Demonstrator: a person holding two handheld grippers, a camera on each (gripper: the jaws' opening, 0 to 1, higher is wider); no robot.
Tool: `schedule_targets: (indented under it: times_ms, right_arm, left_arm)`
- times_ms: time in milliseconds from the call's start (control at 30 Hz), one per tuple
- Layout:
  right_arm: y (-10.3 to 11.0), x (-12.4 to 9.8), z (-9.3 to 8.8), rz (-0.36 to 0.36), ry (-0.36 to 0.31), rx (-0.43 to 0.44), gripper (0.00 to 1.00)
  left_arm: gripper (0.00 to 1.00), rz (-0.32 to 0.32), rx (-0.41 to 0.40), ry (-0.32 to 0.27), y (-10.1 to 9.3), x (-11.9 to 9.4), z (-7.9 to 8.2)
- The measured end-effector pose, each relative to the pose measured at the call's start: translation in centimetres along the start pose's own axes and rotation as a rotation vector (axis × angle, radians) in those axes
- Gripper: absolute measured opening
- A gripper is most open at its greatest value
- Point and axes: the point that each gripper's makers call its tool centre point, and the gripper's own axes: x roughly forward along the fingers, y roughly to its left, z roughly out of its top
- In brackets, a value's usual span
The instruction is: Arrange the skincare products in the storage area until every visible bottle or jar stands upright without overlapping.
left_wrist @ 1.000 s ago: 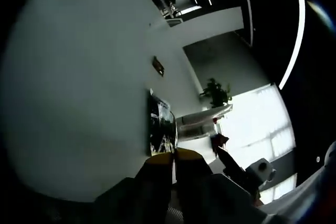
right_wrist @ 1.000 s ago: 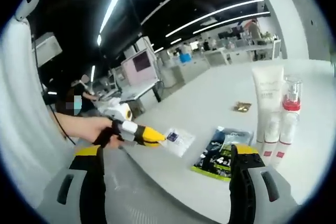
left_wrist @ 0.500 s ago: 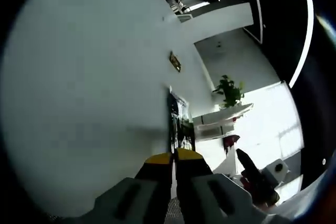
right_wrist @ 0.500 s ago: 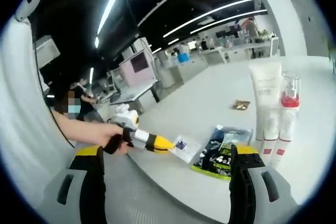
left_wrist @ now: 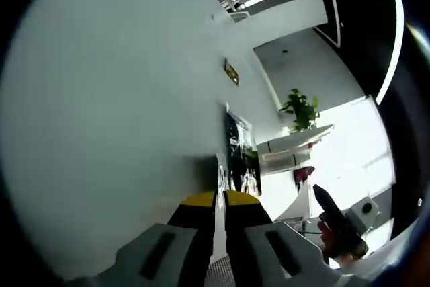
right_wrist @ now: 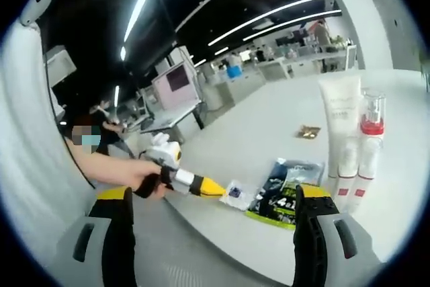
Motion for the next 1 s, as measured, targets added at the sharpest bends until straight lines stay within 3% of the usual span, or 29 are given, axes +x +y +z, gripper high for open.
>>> schedule_targets:
  times_ms: [167,233,267,300,467,567,767,1000]
  right_arm:
    - [0.1,0.0,-0.1,0.001,0.008,-0.001,0.98]
    - [0.1,0.0,-0.1,0.001,0.006,0.003,0.98]
    - [0.1,0.0,-0.1,0.001,0.006,0.002,0.98]
    - [0.1,0.0,-0.1,0.001,0.007,0.003,0.98]
    - [0.1,0.0,-0.1,0.002,0.008,0.018,0.98]
    - [0.1,0.0,0.0,0.002,0.004,0.018,0.97]
    - [0.0,0.0,0.0,-0.002,0.004,0.018,0.97]
    - [-0.1,0.0,0.1,-0.011,-0.004,0.025,0.97]
  left_arm:
    - [0.0,0.005,-0.005,-0.005,0.2,0.0,0.0]
    - [0.0,0.02,0.016,0.0,0.3,0.0,0.0]
    - [0.0,0.042,0.063,0.01,0.4,-0.1,-0.1]
    - [0.0,0.054,0.123,0.015,0.3,-0.2,0.0]
    - [0.11,0.151,0.73,0.066,-1.4,0.0,0.9]
    - [0.17,0.153,0.901,0.095,-2.2,1.0,1.1]
    - [0.19,0.169,1.007,0.138,-2.3,3.1,1.1]
    - [0.2,0.268,1.069,0.199,-1.0,4.0,0.5]
